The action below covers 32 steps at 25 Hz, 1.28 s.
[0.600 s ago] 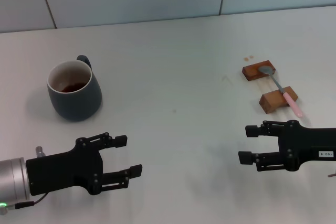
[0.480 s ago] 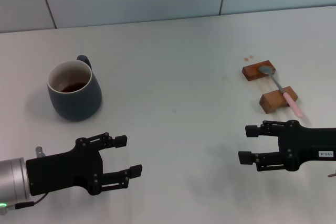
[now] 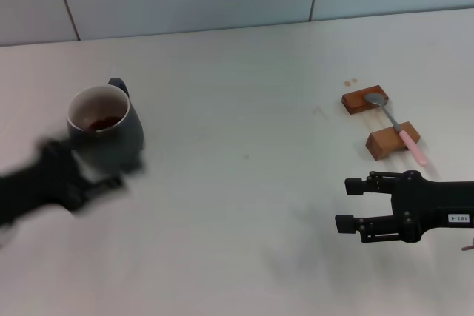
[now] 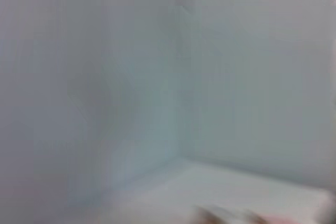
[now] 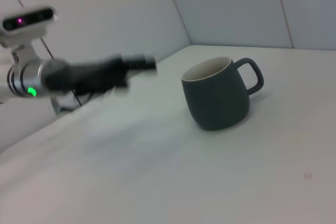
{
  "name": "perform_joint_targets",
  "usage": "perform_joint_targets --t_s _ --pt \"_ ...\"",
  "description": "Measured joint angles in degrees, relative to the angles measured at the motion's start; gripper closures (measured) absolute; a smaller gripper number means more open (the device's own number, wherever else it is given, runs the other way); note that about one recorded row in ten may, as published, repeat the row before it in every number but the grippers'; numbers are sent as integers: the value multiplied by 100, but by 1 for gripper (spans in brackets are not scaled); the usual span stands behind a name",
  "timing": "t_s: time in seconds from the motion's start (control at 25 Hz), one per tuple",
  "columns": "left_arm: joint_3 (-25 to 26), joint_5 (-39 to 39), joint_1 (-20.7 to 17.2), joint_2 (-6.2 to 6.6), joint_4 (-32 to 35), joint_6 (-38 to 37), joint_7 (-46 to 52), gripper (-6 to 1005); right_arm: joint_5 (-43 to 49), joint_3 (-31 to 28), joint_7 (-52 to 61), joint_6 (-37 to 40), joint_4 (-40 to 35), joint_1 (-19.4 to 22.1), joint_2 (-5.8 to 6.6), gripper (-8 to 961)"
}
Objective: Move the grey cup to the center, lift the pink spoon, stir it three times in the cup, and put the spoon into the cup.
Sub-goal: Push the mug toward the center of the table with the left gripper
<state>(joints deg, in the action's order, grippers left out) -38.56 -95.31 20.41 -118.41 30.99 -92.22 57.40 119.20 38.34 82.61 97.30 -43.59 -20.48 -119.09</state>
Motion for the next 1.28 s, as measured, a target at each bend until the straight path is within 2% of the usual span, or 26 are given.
perform_joint_targets --t_s 0.04,0.12,0.16,0.2,0.24,0.36,0.4,0.44,0.56,0.64,0.8,1.28 --pt "0 0 0 0 0 0 0 271 0 0 0 0 0 0 0 142" --pt "914 521 -83 -27 -292 190 -691 280 14 -1 0 0 5 0 0 144" --pt "1088 660 -88 -26 -416 228 -957 284 25 -1 0 0 7 0 0 145" --pt "1703 1142 -75 -21 -1057 400 -2275 289 43 -2 0 0 12 1 0 146" --pt "1703 1142 -75 -21 -1057 400 -2275 333 43 -2 0 0 12 1 0 147" --pt "2202 1581 83 -30 -1810 846 -4575 464 50 5 2 0 15 -5 0 150" --pt "2347 1730 244 -38 -2243 1227 -6006 508 50 32 12 1 17 -19 0 151" --pt "2347 1730 244 -38 -2243 1227 -6006 554 50 32 12 1 17 -19 0 152" --pt "2432 1781 504 -46 -2782 1802 -7609 693 51 73 28 1 22 -38 0 154" --pt "2553 1794 673 -60 -3038 2206 -8341 779 51 112 30 1 26 -45 0 156" --pt "2678 1764 981 -75 -3376 2951 -9294 941 51 139 34 0 27 -52 0 160" --pt "2638 1050 1166 -78 -3537 3226 -9367 999 51 139 11 -1 32 -42 -3 172"
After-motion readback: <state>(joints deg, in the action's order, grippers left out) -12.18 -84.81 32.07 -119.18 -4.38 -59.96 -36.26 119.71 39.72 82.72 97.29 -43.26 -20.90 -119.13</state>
